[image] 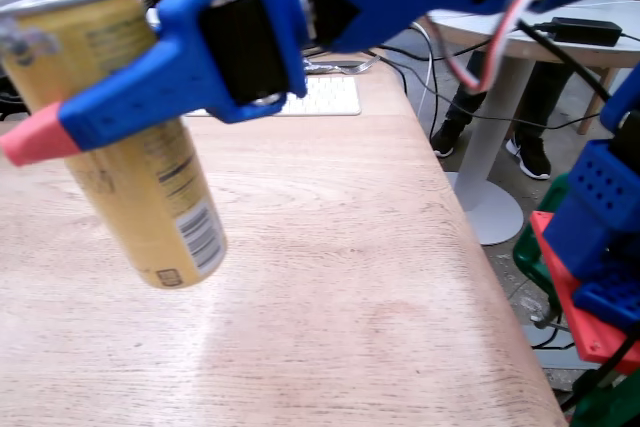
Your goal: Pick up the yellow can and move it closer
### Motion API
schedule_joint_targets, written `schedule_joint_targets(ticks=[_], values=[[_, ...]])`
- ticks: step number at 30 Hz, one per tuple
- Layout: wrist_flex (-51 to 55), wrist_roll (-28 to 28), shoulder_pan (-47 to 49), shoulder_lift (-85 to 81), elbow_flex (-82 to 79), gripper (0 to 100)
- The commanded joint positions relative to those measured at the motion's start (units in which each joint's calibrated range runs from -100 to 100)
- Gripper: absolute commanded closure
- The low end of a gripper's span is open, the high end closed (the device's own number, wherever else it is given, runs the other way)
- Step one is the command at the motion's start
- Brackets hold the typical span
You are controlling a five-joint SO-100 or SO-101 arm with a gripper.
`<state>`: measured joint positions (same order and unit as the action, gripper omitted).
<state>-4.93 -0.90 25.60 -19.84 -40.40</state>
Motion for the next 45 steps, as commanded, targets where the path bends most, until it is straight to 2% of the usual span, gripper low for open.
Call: schedule_joint_targets(ticks=[1,15,21,27,32,45], values=[[-0.24,0.29,0.29,-12.92,-5.14,72],[0.74,-0.10,0.12,-45.08,-31.76,72],[22.99,0.05,-0.89,-60.26,-33.36,72],[26.60,-0.24,-1.40,-71.24,-39.88,72],[26.68,-0.20,-1.40,-77.41,-46.11,72],[26.68,0.24,-1.57,-77.41,-49.69,72]])
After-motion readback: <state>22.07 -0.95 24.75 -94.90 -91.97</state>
